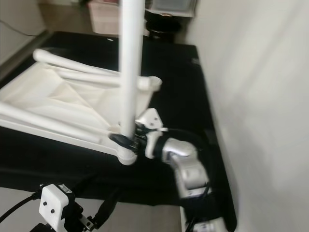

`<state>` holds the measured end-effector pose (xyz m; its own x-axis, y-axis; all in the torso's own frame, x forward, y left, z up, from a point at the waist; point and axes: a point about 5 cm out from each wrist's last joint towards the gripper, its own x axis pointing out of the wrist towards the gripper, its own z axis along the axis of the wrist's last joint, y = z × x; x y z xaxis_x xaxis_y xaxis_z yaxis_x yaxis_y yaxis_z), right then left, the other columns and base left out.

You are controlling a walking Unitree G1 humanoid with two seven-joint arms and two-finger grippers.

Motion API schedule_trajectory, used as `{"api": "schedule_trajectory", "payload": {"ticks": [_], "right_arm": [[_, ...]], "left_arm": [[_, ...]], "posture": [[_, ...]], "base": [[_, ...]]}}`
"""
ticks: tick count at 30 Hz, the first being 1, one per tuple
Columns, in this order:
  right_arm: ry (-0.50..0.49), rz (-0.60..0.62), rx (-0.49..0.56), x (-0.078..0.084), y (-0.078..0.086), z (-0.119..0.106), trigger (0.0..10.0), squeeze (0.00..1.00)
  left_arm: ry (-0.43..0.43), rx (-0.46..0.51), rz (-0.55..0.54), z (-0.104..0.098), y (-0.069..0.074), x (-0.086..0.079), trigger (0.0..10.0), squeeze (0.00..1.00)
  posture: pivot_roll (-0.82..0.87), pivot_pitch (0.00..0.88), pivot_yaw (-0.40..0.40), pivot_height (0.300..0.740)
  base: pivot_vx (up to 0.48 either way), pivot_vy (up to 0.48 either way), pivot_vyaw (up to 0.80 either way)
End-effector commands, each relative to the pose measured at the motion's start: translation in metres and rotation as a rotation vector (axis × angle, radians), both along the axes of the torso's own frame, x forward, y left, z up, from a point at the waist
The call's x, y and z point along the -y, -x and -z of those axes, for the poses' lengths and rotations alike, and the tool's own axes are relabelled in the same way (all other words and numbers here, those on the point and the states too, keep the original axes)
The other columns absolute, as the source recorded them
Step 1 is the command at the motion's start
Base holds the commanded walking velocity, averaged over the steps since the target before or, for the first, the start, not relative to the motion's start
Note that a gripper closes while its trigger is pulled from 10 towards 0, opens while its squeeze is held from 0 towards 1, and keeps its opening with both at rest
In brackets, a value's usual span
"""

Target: Building children table

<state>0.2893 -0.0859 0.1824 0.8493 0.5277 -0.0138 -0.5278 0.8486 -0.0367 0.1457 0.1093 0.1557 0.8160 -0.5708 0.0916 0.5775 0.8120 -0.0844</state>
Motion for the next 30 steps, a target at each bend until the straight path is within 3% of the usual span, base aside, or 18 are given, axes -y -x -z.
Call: {"api": "schedule_trajectory", "payload": {"ticks": [1, 5, 9, 10, 11, 12, 13, 16, 17, 18, 20, 22, 23, 25, 26, 30], "right_arm": [[0.068, 0.173, -0.105, 0.022, 0.001, 0.018, 0.0, 0.00], [0.070, 0.124, -0.110, 0.008, 0.008, 0.021, 0.0, 0.00], [0.051, 0.087, -0.117, 0.004, -0.001, 0.024, 0.0, 0.00], [0.046, 0.050, -0.115, 0.002, -0.006, 0.022, 10.0, 0.00], [0.046, 0.050, -0.115, 0.002, -0.006, 0.022, 10.0, 0.00], [0.017, -0.053, -0.099, -0.004, -0.008, 0.015, 10.0, 0.01], [-0.005, -0.171, -0.080, -0.008, -0.011, 0.007, 10.0, 1.00], [-0.019, -0.229, -0.073, -0.011, -0.010, 0.001, 10.0, 1.00], [-0.045, -0.426, -0.095, -0.010, -0.010, -0.002, 10.0, 1.00], [-0.055, -0.497, -0.112, -0.009, -0.007, -0.002, 10.0, 1.00], [-0.055, -0.497, -0.112, -0.009, -0.007, -0.002, 10.0, 1.00], [-0.005, -0.640, -0.101, -0.003, -0.010, -0.002, 10.0, 1.00], [0.044, -0.714, -0.112, -0.001, -0.012, -0.001, 10.0, 0.08], [0.075, -0.764, -0.124, 0.002, -0.013, 0.001, 10.0, 0.08], [0.095, -0.820, -0.132, 0.002, -0.015, 0.000, 10.0, 0.00], [0.094, -0.885, -0.143, 0.004, -0.022, -0.003, 10.0, 0.00]], "left_arm": [[-0.009, -0.030, 0.008, 0.004, 0.002, -0.001, 10.0, 0.00], [-0.012, -0.032, 0.011, 0.005, 0.000, -0.002, 10.0, 0.00], [-0.015, -0.034, 0.011, 0.007, -0.001, -0.003, 10.0, 0.00], [-0.016, -0.032, 0.003, 0.007, -0.002, -0.003, 10.0, 0.00], [-0.016, -0.032, 0.003, 0.007, -0.002, -0.003, 10.0, 0.00], [-0.017, -0.031, -0.004, 0.008, -0.002, -0.004, 10.0, 0.00], [-0.016, -0.031, -0.008, 0.008, -0.003, -0.004, 10.0, 0.00], [-0.016, -0.031, -0.009, 0.008, -0.003, -0.004, 10.0, 0.00], [-0.013, -0.033, -0.006, 0.009, -0.004, -0.003, 10.0, 0.00], [-0.012, -0.034, -0.004, 0.010, -0.005, -0.003, 10.0, 0.00], [-0.012, -0.034, -0.004, 0.010, -0.005, -0.003, 10.0, 0.00], [-0.010, -0.034, -0.003, 0.010, -0.005, -0.002, 10.0, 0.00], [-0.008, -0.034, -0.004, 0.010, -0.006, -0.001, 10.0, 0.00], [-0.008, -0.034, -0.004, 0.011, -0.006, -0.001, 10.0, 0.00], [-0.007, -0.034, -0.005, 0.011, -0.005, -0.001, 10.0, 0.00], [-0.006, -0.033, -0.007, 0.011, -0.005, 0.000, 10.0, 0.00]], "posture": [[0.00, 0.209, -0.045, 0.740], [0.01, 0.190, -0.041, 0.740], [0.01, 0.181, -0.045, 0.740], [0.01, 0.177, -0.043, 0.740], [0.01, 0.177, -0.043, 0.740], [0.01, 0.171, -0.044, 0.740], [0.01, 0.167, -0.043, 0.740], [0.01, 0.167, -0.043, 0.740], [0.01, 0.152, -0.044, 0.740], [0.01, 0.152, -0.044, 0.740], [0.01, 0.152, -0.044, 0.740], [0.02, 0.145, -0.047, 0.740], [0.02, 0.146, -0.050, 0.740], [0.02, 0.146, -0.050, 0.740], [0.03, 0.144, -0.052, 0.740], [0.03, 0.145, -0.054, 0.740]], "base": [[0.000, 0.000, 0.00], [0.000, 0.000, 0.00], [0.000, 0.000, 0.00], [0.000, 0.000, 0.00], [0.000, 0.000, 0.00], [0.000, 0.000, 0.00], [0.000, 0.000, 0.00], [0.000, 0.000, 0.00], [0.000, 0.000, 0.00], [0.000, 0.000, 0.00], [0.000, 0.000, 0.00], [0.000, 0.000, 0.00], [0.000, 0.000, 0.00], [0.000, 0.000, 0.00], [0.000, 0.000, 0.00], [0.000, 0.000, 0.00]]}}
